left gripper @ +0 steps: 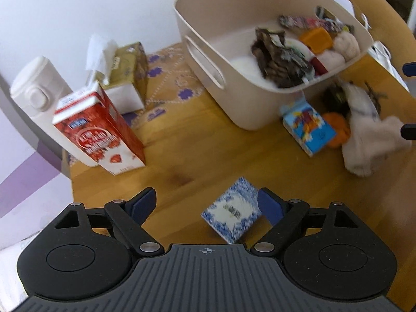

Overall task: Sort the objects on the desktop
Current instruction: 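Release both items in basket and move both open tools back to table, then grasp blue-white tissue pack with left tool while right tool grasps pink fleece cloth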

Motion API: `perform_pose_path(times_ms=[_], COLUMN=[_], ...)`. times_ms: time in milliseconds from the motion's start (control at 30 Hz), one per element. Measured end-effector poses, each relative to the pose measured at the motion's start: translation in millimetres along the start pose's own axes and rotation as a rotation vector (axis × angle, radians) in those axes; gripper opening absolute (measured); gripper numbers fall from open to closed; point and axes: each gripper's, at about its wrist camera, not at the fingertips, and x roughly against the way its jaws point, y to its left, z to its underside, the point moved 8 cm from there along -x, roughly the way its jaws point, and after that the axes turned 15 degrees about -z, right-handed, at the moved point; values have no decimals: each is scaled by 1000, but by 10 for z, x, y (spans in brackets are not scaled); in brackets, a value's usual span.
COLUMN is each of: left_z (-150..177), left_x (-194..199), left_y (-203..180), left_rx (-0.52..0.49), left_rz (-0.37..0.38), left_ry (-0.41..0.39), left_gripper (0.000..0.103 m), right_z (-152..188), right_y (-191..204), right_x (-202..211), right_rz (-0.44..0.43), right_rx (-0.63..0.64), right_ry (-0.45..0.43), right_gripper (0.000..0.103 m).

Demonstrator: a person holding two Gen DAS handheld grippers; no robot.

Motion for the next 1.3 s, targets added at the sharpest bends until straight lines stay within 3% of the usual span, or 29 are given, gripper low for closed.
perform_pose_path(times_ms=[100,267,433,800,1000,1067,1167,1267,1300], left_z=[88,214,262,175,166,173,185,214,230], left_x=[-53,-161,-240,-375,-415,-413,-403,-386,-377], left_y=[-47,-129,-203,-314,-362,-365,-378,-403,-411], left_rx=[-8,-37,-81,-126,-133,-118,-84,-71,-70], left_rz=[51,84,109,99,112,125,159,149,141], left_ry=[27,58,70,14,12,15,39,60,64], left_gripper=[86,86,86,86,72,64,49,48,48], right_z=[150,290,360,351,362,364,381,407,416], right_y=[88,202,197,181,105,81,72,52,47], right_x=[-111,-212,-312,-422,-422,-423,-438,-440,-433], right_rz=[-13,8,23,67,41,33,7,-31,-48], right_rx=[-22,-16,-59,-49,-93,-84,-55,-48,-48], right_ry=[81,128,141,132,112,108,117,128,130], right_gripper=[103,103,103,103,94,91,74,50,37])
